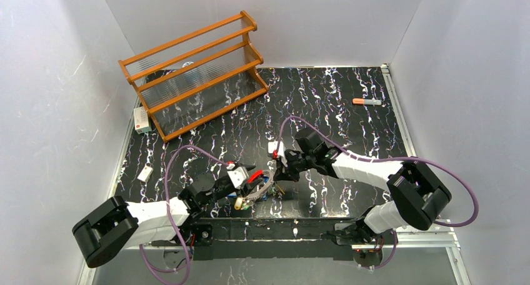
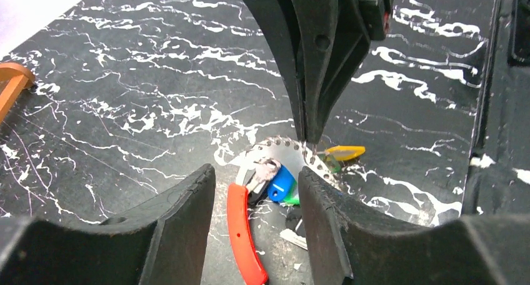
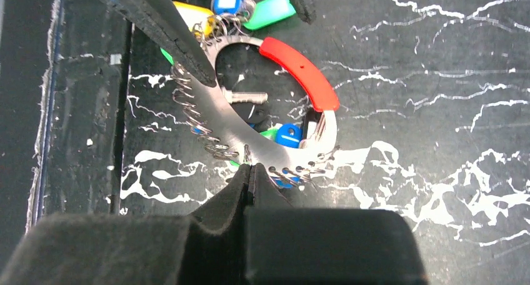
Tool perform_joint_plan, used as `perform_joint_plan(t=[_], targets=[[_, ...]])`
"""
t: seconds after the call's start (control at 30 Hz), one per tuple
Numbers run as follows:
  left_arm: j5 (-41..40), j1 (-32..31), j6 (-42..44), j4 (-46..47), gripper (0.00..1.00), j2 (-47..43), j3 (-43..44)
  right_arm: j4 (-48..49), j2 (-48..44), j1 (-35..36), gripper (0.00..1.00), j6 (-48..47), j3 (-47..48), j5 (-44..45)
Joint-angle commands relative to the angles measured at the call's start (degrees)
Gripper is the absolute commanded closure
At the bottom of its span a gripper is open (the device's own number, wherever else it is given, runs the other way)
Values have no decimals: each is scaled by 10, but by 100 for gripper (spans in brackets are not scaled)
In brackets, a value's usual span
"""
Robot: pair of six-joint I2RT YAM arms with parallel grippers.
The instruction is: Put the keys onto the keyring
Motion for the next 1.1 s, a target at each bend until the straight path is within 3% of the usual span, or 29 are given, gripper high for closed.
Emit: perform_joint_plan(t=[0.0,0.2,0.37,0.57,0.83,0.93,1.0,1.07], targets=[[31,-2,49,-79,50,6,34,-100,17,9,99,-24,57,52],[86,-2,61,-85,54,67,66,-146,52,30,99,-1,98,66],[113,-2,65,-85,66,127,94,-152,75,46,99,21,118,65],[117,-3,71,-85,73,157,104,-133,72,49,99,33,116,50],[128,-4,72,-85,76,191,114,-120,65,49,99,41,118,31],[134,-4,72,-85,84,198,119,-115,63,48,99,45,116,29],[135,-4,71,-85,97,200,121,-111,62,49,99,45,115,30],[134,-4,70,-85,100,198,121,-108,62,48,99,43,113,33]])
